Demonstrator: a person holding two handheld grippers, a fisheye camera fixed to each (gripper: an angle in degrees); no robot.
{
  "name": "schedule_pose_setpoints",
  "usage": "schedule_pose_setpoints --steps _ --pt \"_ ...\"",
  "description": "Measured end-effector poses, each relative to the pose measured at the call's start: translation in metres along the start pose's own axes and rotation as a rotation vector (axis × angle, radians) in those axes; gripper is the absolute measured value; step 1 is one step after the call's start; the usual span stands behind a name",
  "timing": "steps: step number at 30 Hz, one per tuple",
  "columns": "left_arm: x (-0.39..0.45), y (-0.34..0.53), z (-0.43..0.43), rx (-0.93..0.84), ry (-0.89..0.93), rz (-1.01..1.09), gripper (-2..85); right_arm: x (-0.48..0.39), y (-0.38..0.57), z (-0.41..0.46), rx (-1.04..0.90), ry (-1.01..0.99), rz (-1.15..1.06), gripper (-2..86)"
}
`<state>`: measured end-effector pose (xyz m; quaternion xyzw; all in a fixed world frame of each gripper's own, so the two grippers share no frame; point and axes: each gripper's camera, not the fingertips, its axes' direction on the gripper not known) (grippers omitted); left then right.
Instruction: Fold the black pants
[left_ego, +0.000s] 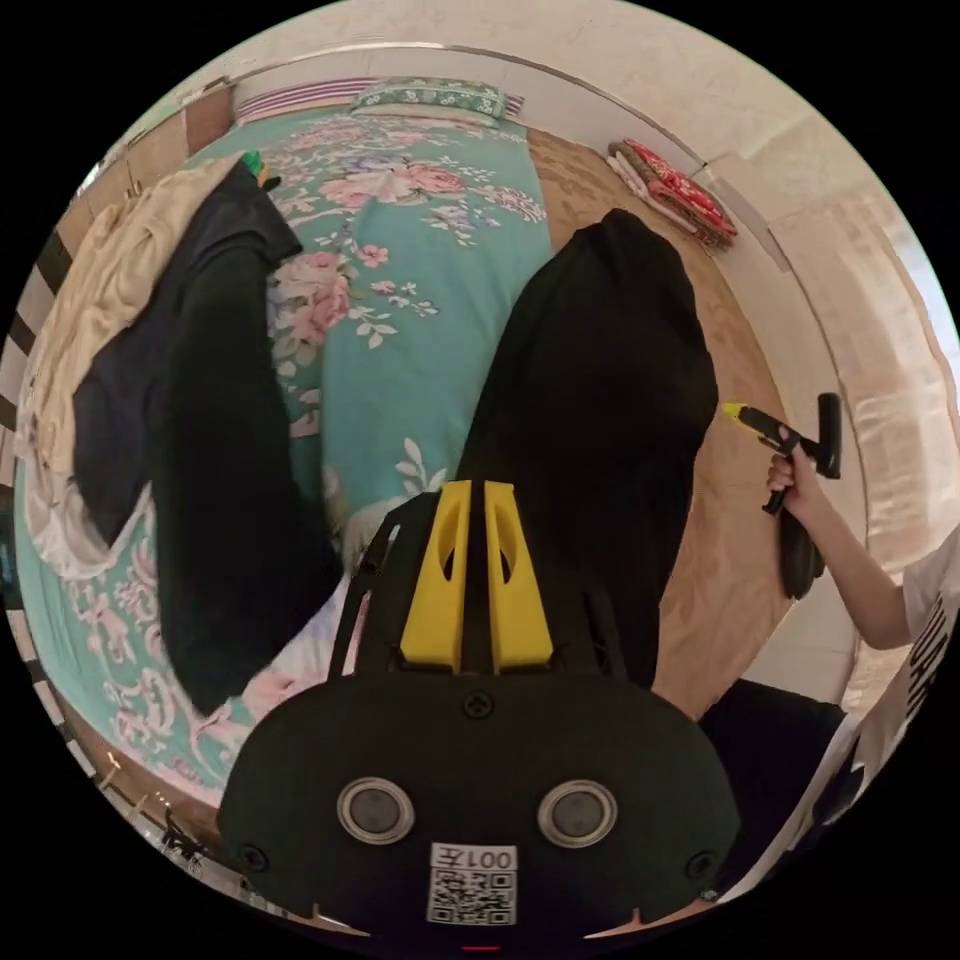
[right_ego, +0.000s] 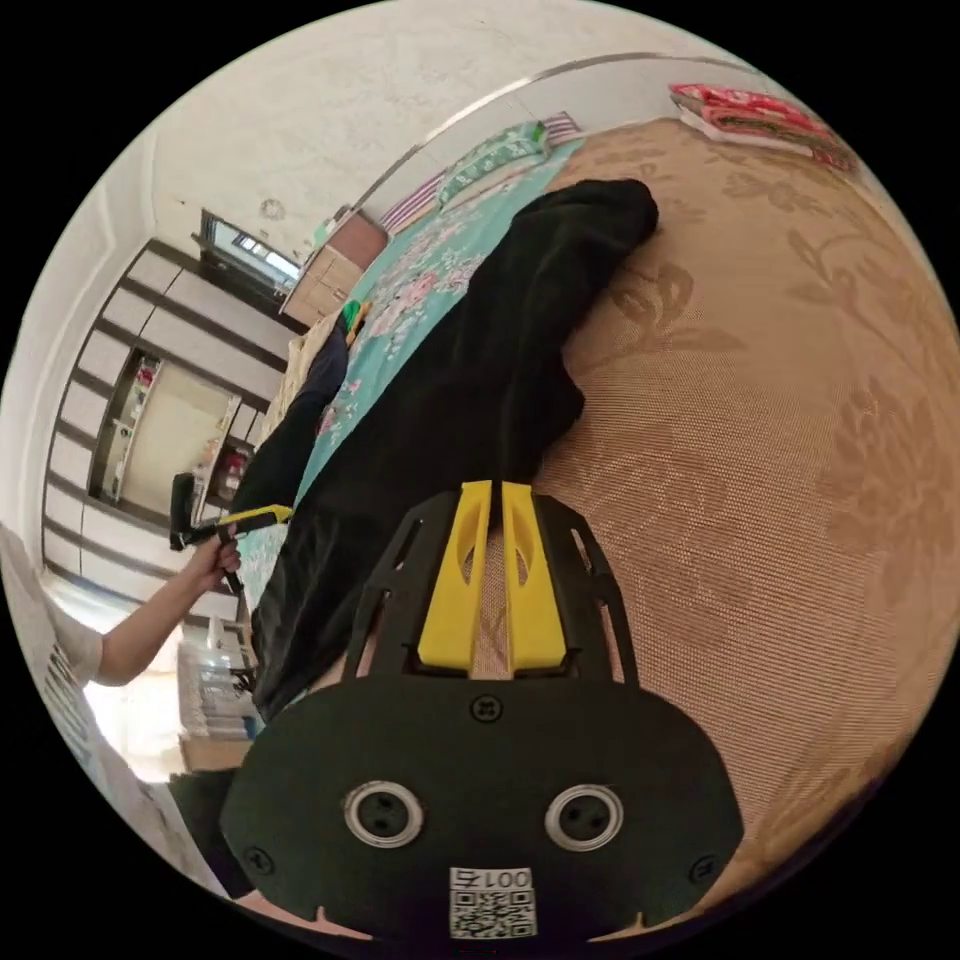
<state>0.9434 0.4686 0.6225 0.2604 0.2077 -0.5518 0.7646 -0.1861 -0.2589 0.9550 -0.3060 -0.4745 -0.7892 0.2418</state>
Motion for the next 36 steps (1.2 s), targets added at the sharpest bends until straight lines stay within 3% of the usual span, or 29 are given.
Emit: schedule_pose_setpoints --steps 2,5,10,14,16,18,22,28,36 --pt "-0.009 0.053 -0.028 -0.061 -0.128 0.053 4.3 -0.028 0.023 0.009 -0.071 0.055 -0.107 5.3" --pt "-0.027 0.123 -0.046 -0.139 -0.163 0.16 6.9 -0.078 0.077 0.043 -0.154 -0.073 -0.189 8.6" --pt "-0.078 0.212 -0.06 -0.213 -0.053 0.258 9.2 -0.17 0.18 0.138 -0.294 -0.235 -0.101 12.1" --pt "-0.133 0.256 -0.074 -0.252 0.153 0.274 10.0 -0.228 0.266 0.231 -0.346 -0.111 0.203 13.8" --pt "-0.152 0.265 -0.082 -0.264 0.232 0.28 8.8 -0.249 0.288 0.248 -0.229 0.06 0.262 13.4" --pt "-0.164 0.275 -0.086 -0.332 0.246 0.307 5.4 -0.265 0.3 0.277 -0.253 0.225 0.287 10.9" --pt "-0.179 0.306 -0.116 -0.323 0.31 0.332 0.0 -0.26 0.318 0.309 -0.341 0.269 0.343 5.3" --pt "-0.199 0.355 -0.172 -0.236 0.464 0.29 -1.4 -0.225 0.369 0.314 -0.234 0.193 0.447 1.0" --pt "-0.198 0.426 -0.19 -0.261 0.234 0.442 -1.6 -0.189 0.466 0.338 -0.026 0.08 0.51 0.4"
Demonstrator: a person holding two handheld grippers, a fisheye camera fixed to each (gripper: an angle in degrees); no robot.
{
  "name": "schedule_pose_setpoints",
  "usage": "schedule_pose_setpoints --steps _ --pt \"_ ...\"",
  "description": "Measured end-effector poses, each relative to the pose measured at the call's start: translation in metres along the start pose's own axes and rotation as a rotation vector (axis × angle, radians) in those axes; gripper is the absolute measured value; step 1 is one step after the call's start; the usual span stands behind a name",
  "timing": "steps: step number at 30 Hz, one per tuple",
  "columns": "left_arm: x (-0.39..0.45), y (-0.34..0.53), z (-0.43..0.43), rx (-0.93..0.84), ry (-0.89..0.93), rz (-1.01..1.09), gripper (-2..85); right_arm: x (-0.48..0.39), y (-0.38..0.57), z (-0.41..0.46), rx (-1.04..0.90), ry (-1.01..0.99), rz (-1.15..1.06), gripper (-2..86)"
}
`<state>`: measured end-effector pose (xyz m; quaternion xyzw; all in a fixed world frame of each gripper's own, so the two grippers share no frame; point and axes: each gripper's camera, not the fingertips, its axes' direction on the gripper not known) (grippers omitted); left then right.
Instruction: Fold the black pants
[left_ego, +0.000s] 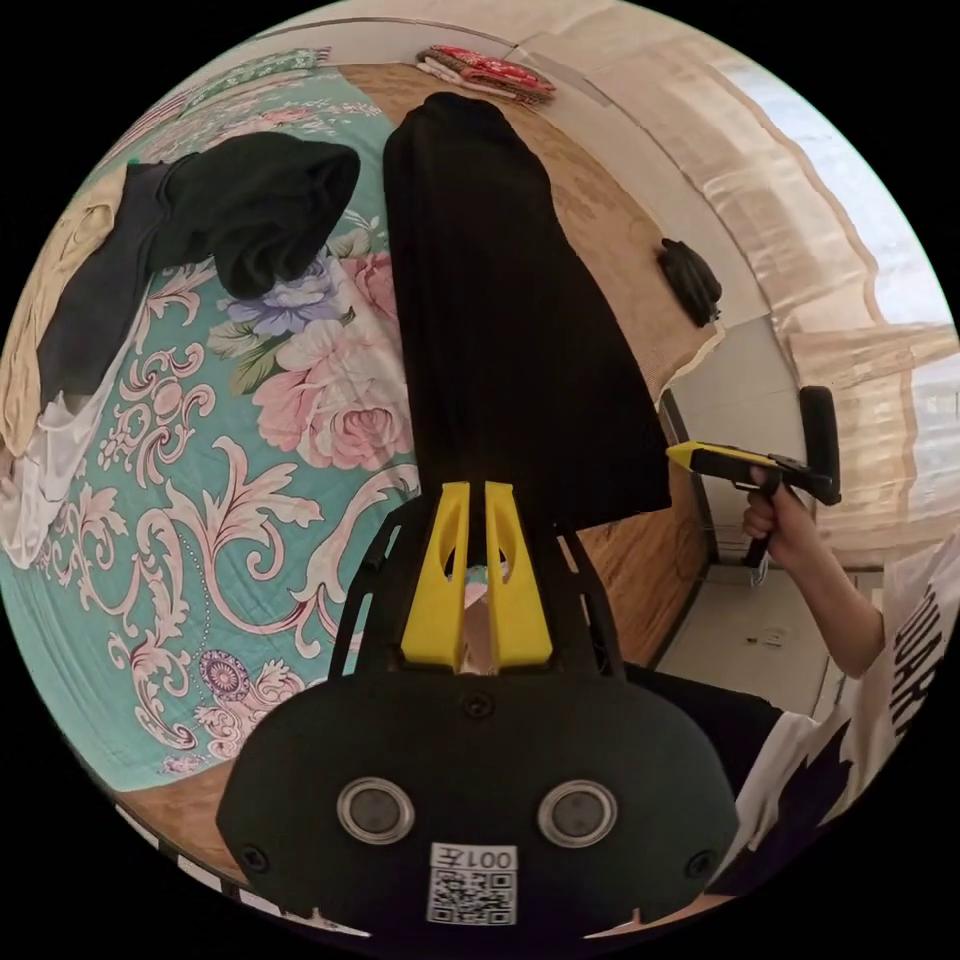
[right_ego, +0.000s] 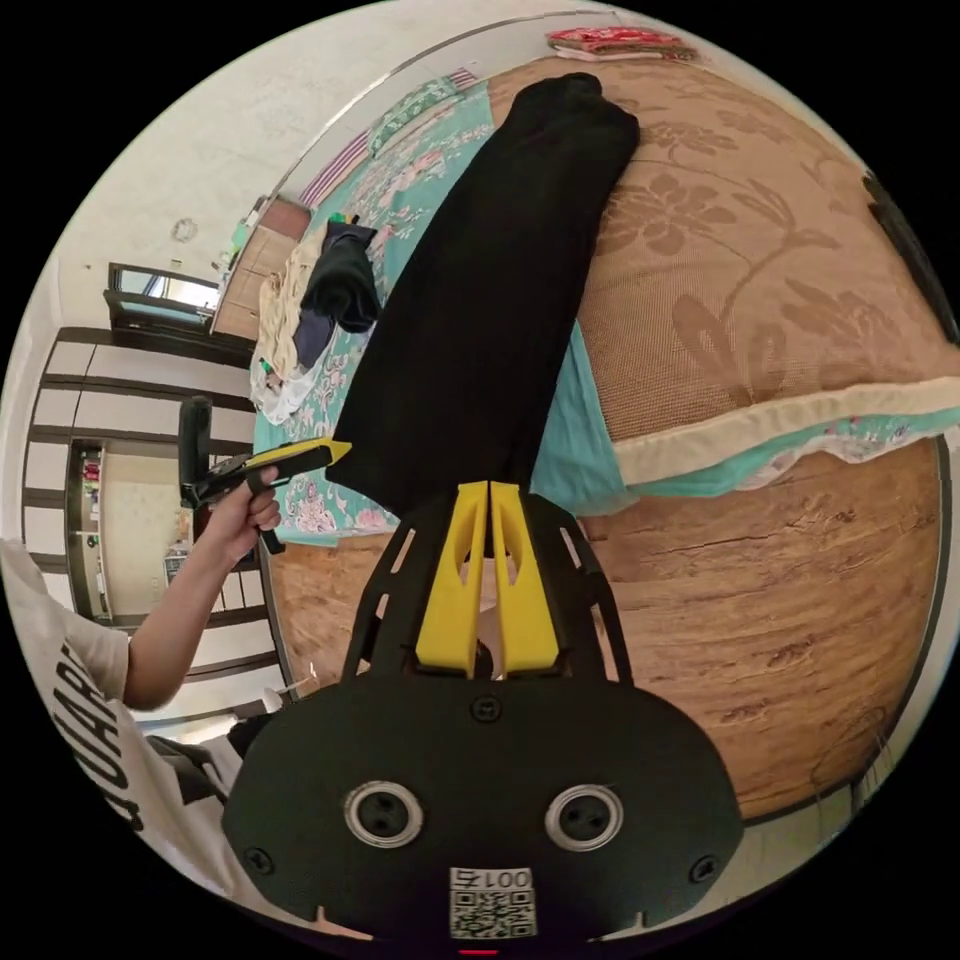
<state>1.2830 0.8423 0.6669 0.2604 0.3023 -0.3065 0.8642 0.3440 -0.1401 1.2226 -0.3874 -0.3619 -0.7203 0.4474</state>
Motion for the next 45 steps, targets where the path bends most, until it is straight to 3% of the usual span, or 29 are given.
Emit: schedule_pose_setpoints --steps 4,9,12,15,17,21,23,29,35,42,45 --pt "-0.009 0.041 0.009 0.015 -0.014 -0.017 -1.1 0.022 0.03 0.039 0.061 0.091 -0.024 0.9" --pt "-0.017 0.07 0.003 0.028 0.003 -0.045 2.8 0.074 0.051 0.068 0.119 -0.053 0.04 4.5" --pt "-0.018 0.088 -0.008 0.029 -0.093 -0.083 10.6 0.103 0.067 0.072 0.22 -0.11 0.092 10.5" --pt "-0.02 0.107 -0.016 0.036 -0.12 -0.08 13.3 0.131 0.081 0.092 0.201 -0.136 0.18 13.4" --pt "-0.021 0.117 -0.013 0.016 -0.055 -0.056 14.2 0.147 0.087 0.108 0.173 -0.227 0.217 12.8" --pt "-0.014 0.126 -0.018 -0.012 -0.105 -0.041 12.4 0.174 0.094 0.132 0.146 -0.379 0.268 6.6" --pt "-0.007 0.131 -0.02 -0.024 0.023 -0.006 8.4 0.185 0.098 0.135 0.154 -0.403 0.297 4.1" --pt "-0.005 0.151 -0.024 0.01 -0.017 -0.107 9.4 0.2 0.127 0.111 0.35 -0.605 0.365 1.4" --pt "-0.021 0.17 -0.034 0.08 0.067 -0.202 12.1 0.201 0.102 0.1 0.311 -0.672 0.228 0.9" --pt "-0.035 0.187 -0.054 0.148 0.055 -0.273 13.9 0.187 0.074 0.083 0.227 -0.473 0.007 0.8" --pt "-0.045 0.19 -0.06 0.173 0.146 -0.284 17.2 0.197 0.08 0.074 0.284 -0.546 0.006 0.8"
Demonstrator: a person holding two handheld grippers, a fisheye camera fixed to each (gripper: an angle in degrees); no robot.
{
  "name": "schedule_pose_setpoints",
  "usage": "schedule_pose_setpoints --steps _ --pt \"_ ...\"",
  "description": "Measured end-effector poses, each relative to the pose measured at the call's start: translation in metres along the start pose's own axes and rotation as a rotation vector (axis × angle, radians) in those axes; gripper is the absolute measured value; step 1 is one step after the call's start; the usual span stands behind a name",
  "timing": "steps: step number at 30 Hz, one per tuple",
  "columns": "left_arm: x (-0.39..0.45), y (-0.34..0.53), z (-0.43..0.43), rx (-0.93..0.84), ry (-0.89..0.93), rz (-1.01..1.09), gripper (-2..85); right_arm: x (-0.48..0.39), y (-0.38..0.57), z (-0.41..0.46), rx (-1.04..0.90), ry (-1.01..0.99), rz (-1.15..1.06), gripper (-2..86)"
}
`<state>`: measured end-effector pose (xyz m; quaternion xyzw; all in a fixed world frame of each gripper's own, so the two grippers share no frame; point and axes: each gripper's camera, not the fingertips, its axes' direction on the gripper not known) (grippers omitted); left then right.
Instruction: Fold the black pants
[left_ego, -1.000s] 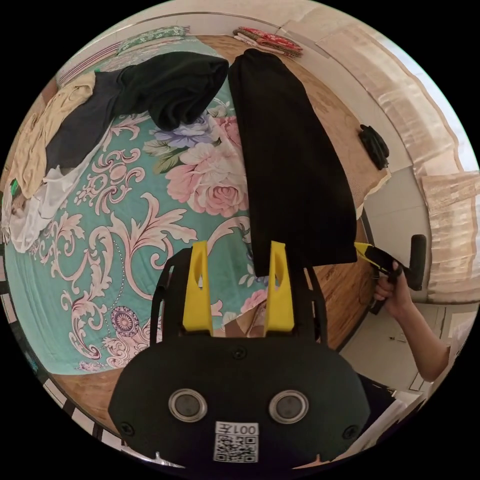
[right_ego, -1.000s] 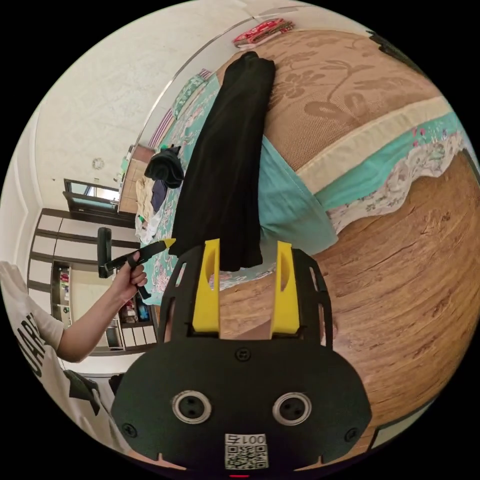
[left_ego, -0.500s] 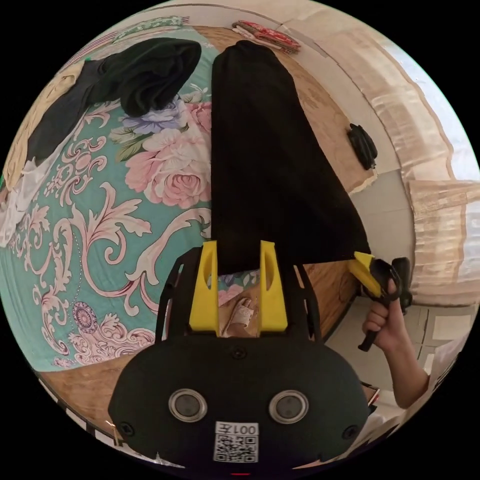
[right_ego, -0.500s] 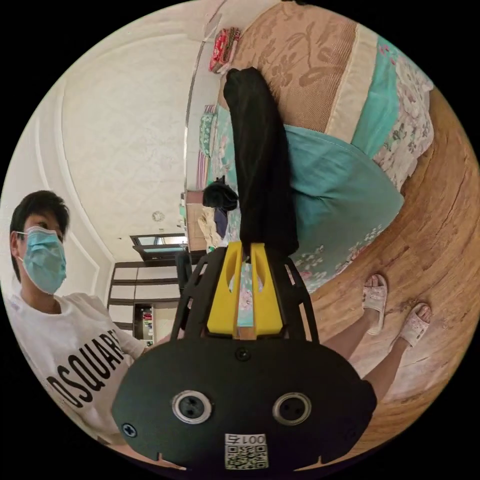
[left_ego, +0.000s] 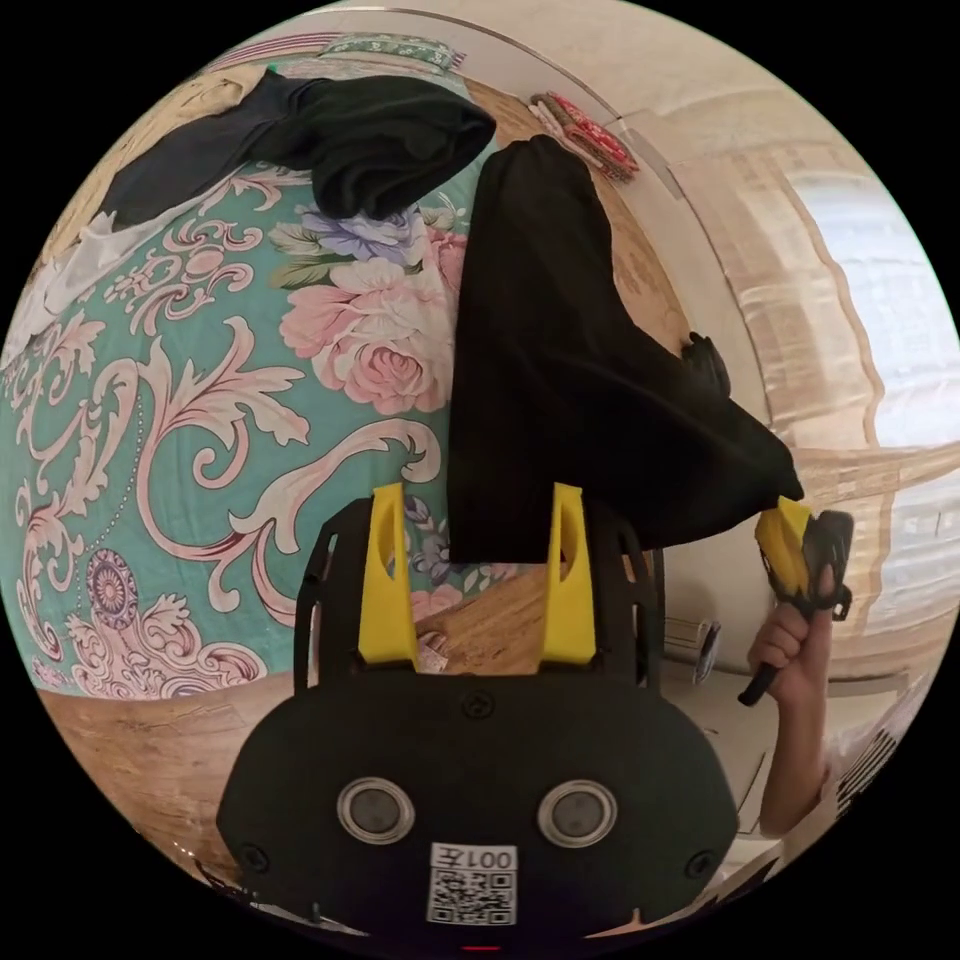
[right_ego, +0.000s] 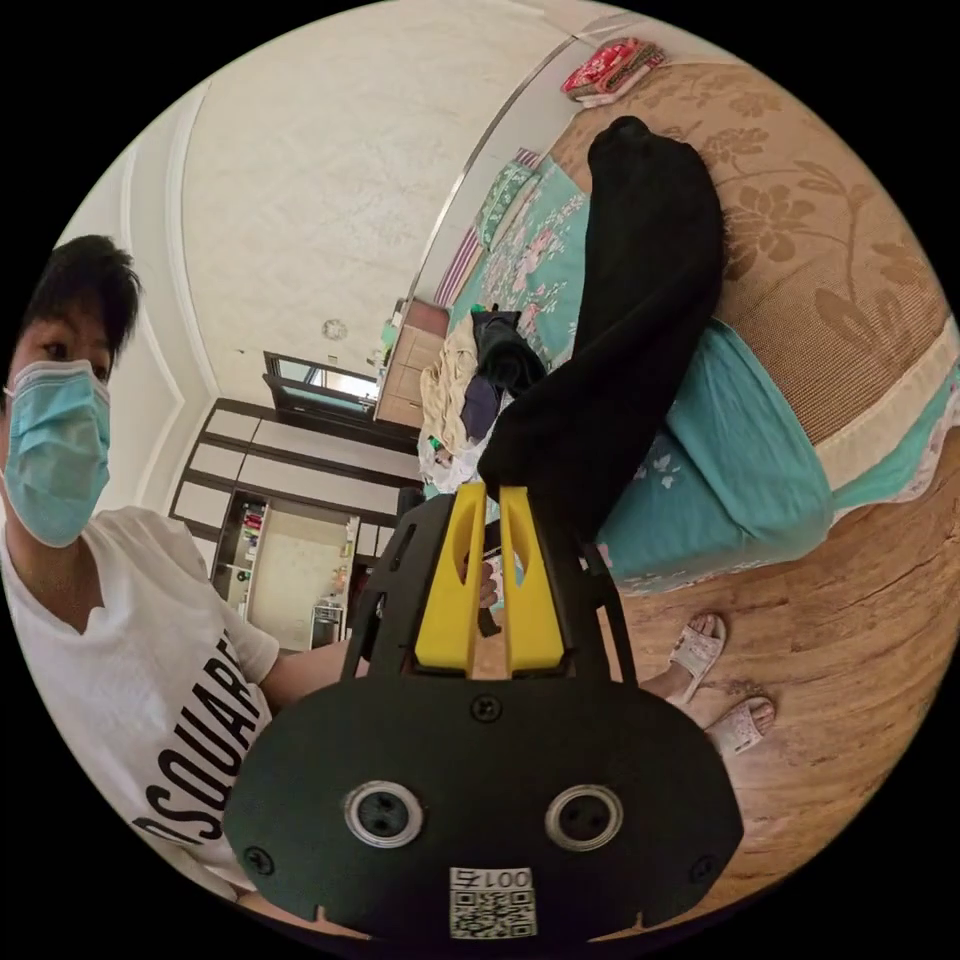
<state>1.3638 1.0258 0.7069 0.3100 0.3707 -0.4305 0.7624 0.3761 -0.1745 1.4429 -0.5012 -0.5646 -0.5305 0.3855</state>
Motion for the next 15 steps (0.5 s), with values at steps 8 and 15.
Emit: schedule_pose_setpoints --steps 8,15 --pt "-0.016 -0.013 -0.009 -0.126 0.241 0.018 15.3 0.06 0.023 -0.026 0.074 0.04 0.145 0.9" --pt "-0.013 -0.021 -0.013 -0.124 0.095 0.041 13.5 0.112 0.048 -0.015 -0.09 0.221 0.224 2.6"
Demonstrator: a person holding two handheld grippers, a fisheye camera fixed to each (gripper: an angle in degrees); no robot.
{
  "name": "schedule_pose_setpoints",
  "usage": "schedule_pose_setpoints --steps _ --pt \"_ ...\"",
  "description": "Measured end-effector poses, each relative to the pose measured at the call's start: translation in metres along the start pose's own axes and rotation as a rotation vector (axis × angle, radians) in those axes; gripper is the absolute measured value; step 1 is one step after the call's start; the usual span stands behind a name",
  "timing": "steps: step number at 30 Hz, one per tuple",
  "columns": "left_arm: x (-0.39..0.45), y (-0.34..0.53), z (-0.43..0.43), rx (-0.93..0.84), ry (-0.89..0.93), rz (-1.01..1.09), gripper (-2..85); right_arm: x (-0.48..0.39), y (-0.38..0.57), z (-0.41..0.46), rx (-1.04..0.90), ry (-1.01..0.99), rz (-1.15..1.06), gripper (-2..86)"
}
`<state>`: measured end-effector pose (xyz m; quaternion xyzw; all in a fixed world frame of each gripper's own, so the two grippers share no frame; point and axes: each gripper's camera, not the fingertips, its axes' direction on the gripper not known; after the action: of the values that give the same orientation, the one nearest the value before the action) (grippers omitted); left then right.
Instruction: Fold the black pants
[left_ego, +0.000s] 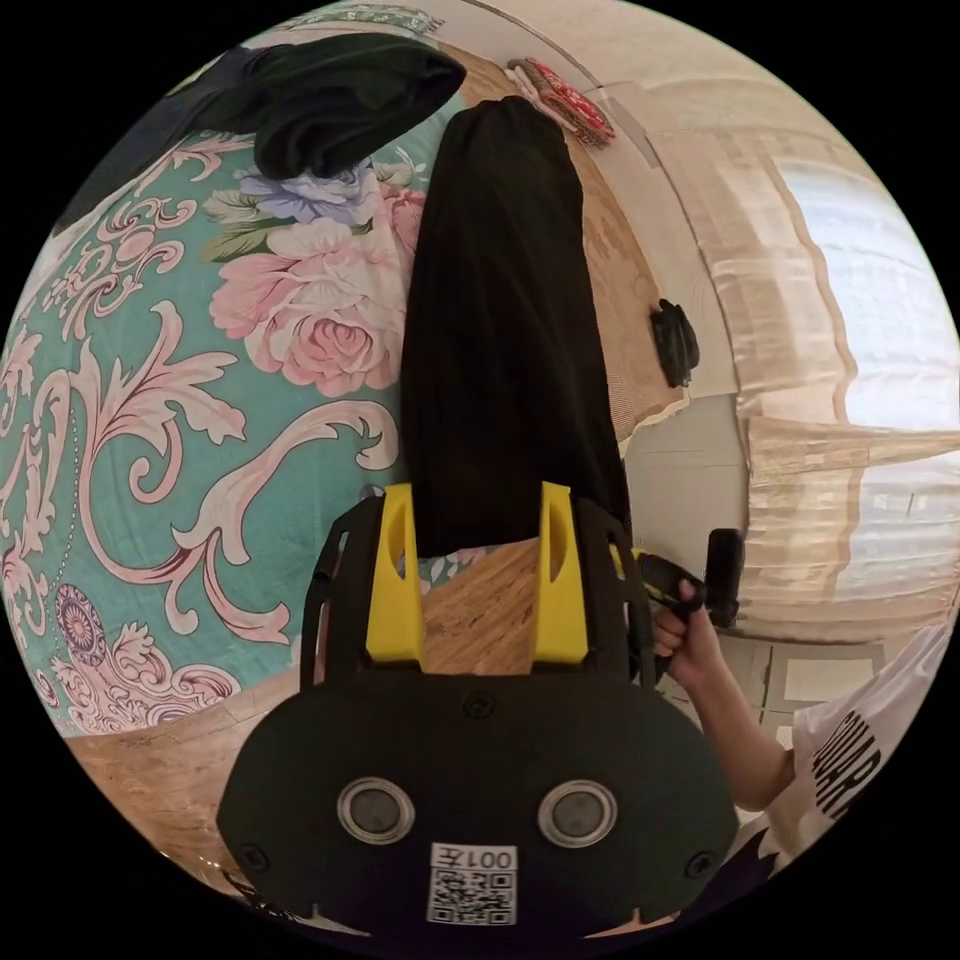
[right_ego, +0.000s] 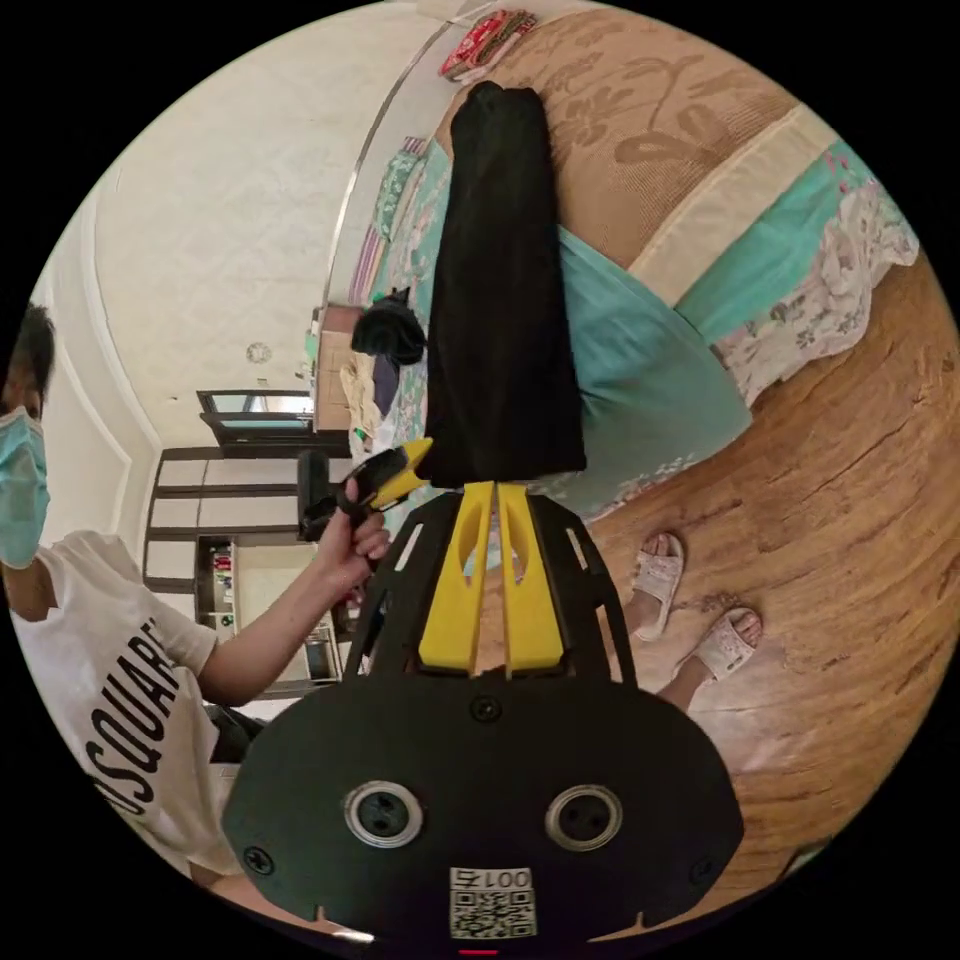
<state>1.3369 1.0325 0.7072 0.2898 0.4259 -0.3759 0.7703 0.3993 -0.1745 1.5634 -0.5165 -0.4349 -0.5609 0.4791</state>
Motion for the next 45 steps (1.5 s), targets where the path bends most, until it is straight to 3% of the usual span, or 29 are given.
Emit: schedule_pose_setpoints --steps 4,8,15,21,25,30,34,37,42,45 --pt "-0.011 -0.007 -0.006 0.008 0.033 -0.041 12.2 0.01 0.008 -0.006 0.036 0.247 -0.008 7.4" --pt "-0.025 -0.019 -0.013 -0.014 0.105 -0.055 11.6 0.029 0.003 -0.027 0.22 -0.02 -0.011 14.3" --pt "-0.041 -0.042 -0.017 -0.071 0.205 -0.052 11.5 0.064 -0.005 -0.022 0.273 -0.493 -0.009 17.0" --pt "-0.049 -0.064 -0.015 -0.097 0.262 -0.048 11.5 0.071 0.013 -0.04 0.358 -0.652 0.023 21.3" --pt "-0.06 -0.078 -0.012 -0.097 0.291 -0.069 10.1 0.067 0.003 -0.043 0.302 -0.628 0.04 20.8" --pt "-0.056 -0.098 -0.006 -0.118 0.227 -0.024 4.6 0.047 -0.009 -0.043 0.233 -0.349 0.092 9.0" --pt "-0.057 -0.11 -0.01 -0.091 0.299 -0.013 1.4 0.033 0.005 -0.053 0.302 -0.549 0.092 5.9" --pt "-0.056 -0.114 -0.023 -0.062 0.383 -0.014 1.0 -0.005 0.009 -0.067 0.28 -0.524 0.067 5.0" --pt "-0.046 -0.112 -0.04 -0.157 0.417 0.008 0.8 -0.073 0.037 -0.106 0.098 -0.259 -0.022 4.6" --pt "-0.043 -0.09 -0.034 -0.266 0.422 -0.072 0.8 -0.085 0.073 -0.116 -0.033 -0.321 0.08 4.8"
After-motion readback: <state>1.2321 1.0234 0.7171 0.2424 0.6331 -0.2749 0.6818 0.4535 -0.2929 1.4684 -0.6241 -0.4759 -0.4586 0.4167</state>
